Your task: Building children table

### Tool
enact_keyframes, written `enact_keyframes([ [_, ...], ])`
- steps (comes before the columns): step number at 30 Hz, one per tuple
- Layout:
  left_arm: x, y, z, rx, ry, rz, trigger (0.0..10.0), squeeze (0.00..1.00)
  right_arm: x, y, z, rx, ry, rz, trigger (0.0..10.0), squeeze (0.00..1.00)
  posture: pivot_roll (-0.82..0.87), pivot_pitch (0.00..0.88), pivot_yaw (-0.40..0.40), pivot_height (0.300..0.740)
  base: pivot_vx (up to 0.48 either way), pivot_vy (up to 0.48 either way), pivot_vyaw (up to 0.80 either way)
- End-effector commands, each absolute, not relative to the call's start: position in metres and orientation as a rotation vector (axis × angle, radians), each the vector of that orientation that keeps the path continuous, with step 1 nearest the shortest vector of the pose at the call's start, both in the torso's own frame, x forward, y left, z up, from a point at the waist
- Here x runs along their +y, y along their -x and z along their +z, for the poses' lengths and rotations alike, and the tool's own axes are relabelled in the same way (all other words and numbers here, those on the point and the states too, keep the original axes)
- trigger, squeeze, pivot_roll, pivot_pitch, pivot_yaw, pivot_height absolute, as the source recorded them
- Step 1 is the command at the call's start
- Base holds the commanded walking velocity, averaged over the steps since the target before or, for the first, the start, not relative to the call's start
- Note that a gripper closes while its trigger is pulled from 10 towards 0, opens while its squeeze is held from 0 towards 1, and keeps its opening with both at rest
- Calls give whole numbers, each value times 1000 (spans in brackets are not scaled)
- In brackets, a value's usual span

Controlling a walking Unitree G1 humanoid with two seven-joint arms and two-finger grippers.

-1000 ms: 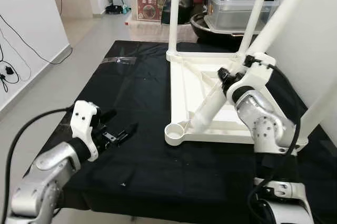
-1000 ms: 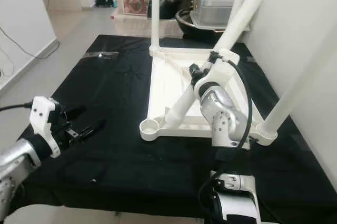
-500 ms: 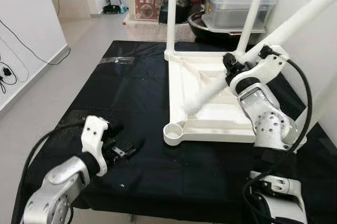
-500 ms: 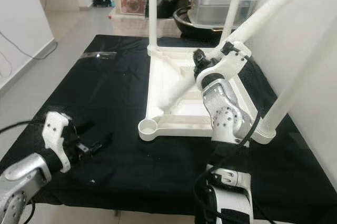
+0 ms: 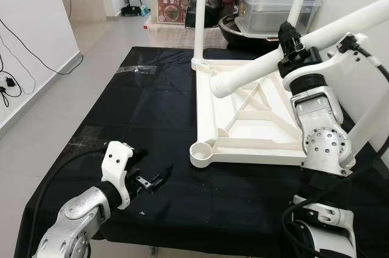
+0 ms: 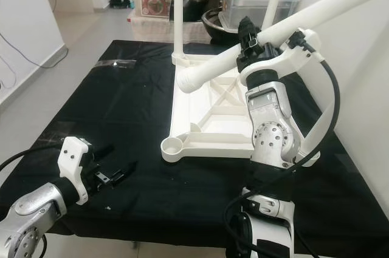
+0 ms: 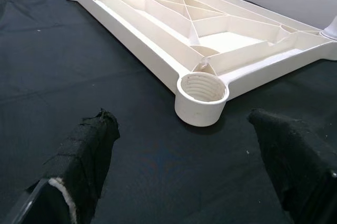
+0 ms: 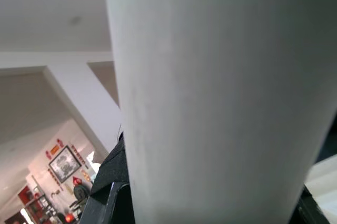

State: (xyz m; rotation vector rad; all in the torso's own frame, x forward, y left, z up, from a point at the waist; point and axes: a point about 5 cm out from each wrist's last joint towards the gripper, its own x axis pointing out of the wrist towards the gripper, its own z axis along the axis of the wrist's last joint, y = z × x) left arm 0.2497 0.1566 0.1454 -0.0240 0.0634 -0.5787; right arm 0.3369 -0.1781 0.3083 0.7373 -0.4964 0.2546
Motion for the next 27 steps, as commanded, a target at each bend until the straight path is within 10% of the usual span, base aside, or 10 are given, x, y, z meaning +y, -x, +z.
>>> enact_keyframes([
  [1, 155, -248, 139, 80, 33, -578, 10000, 835, -174, -334, 307, -499, -703, 284, 10000, 0, 23, 0, -21, 740, 0, 0, 0],
  [20, 151, -250, 136, 66, 18, -549, 10000, 816, -168, -334, 297, -502, -524, 266, 10000, 0, 25, 0, -27, 740, 0, 0, 0],
  [22, 154, -251, 134, 70, 24, -495, 10000, 588, -168, -335, 293, -493, -399, 217, 10000, 0, 24, 0, -28, 740, 0, 0, 0],
  [24, 155, -252, 134, 73, 26, -485, 10000, 588, -168, -335, 292, -489, -396, 210, 10000, 0, 24, 0, -28, 740, 0, 0, 0],
  [25, 157, -253, 134, 72, 24, -463, 10000, 306, -168, -336, 290, -477, -372, 196, 10000, 0, 25, 0, -30, 740, 0, 0, 0],
  [27, 157, -253, 133, 70, 22, -448, 10000, 306, -168, -336, 289, -470, -354, 187, 10000, 0, 25, 0, -30, 740, 0, 0, 0],
])
